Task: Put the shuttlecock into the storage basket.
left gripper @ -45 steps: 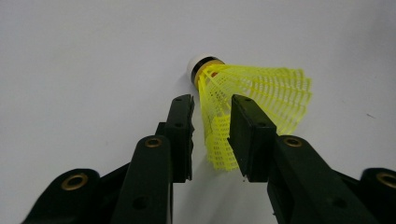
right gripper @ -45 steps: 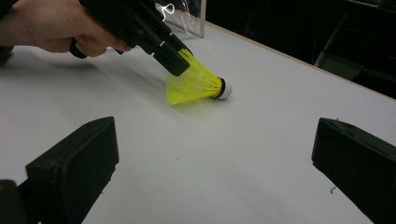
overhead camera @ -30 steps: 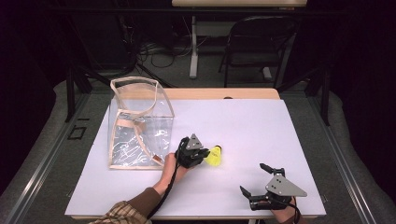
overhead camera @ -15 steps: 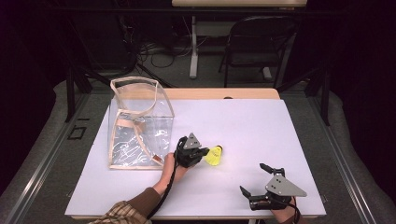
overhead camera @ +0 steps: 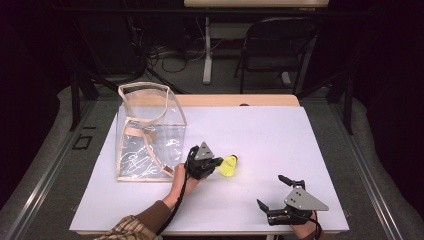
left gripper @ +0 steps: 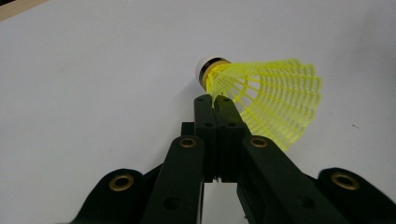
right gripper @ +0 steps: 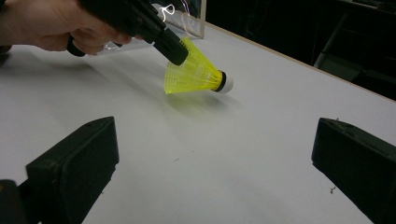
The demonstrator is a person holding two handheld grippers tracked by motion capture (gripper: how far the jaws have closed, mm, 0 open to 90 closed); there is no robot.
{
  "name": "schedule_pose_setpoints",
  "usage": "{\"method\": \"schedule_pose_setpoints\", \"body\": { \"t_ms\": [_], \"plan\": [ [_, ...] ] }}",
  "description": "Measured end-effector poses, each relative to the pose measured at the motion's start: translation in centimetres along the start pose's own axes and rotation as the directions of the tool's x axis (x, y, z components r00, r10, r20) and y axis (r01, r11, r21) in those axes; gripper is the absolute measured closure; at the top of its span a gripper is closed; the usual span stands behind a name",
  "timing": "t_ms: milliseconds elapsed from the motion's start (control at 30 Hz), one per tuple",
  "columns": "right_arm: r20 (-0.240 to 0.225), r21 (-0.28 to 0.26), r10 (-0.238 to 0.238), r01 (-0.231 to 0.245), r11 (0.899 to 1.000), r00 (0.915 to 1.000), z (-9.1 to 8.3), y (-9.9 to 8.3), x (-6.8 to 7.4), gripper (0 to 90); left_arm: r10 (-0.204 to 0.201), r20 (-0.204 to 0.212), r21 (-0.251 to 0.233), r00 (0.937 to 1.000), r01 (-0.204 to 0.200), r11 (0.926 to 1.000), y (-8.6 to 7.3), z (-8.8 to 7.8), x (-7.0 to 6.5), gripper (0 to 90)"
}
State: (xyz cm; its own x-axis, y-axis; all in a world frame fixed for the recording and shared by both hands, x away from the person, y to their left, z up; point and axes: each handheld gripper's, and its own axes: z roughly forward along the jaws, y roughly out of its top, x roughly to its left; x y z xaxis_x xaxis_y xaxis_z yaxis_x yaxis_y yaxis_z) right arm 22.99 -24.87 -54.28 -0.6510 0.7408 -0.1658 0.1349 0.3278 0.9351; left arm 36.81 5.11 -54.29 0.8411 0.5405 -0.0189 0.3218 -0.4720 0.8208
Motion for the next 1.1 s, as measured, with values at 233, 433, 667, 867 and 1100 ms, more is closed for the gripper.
{"method": "schedule_pose_setpoints", "body": {
  "t_ms": [233,433,667,867,1100],
  "plan": [
    [0.001,-0.002,-0.001,0.001,1.0,1.0,0.0,0.0,0.0,0.0,0.002,-0.009,-0.013,1.0,-0.002,0.9999,0.1,-0.6,0.1,89.8],
    [0.0,-0.005,-0.001,0.001,1.0,1.0,0.0,0.0,0.0,0.0,0.001,-0.012,-0.021,0.9999,-0.002,0.9998,0.1,-1.0,0.1,89.9],
    [0.001,-0.005,-0.001,0.001,1.0,1.0,0.0,0.0,0.0,0.0,-0.003,-0.02,-0.027,0.9998,0.003,0.9996,0.1,-1.4,0.3,89.9],
    [0.0,-0.004,-0.002,0.002,1.0,1.0,0.0,0.0,0.0,0.0,-0.008,-0.034,-0.038,0.9994,0.006,0.9992,0.1,-1.9,0.6,89.9],
    [0.0,0.0,-0.001,0.001,1.0,1.0,0.0,0.0,0.0,0.0,-0.017,-0.049,-0.052,0.9986,0.014,0.9985,0.1,-2.4,1.0,89.9]
  ]
}}
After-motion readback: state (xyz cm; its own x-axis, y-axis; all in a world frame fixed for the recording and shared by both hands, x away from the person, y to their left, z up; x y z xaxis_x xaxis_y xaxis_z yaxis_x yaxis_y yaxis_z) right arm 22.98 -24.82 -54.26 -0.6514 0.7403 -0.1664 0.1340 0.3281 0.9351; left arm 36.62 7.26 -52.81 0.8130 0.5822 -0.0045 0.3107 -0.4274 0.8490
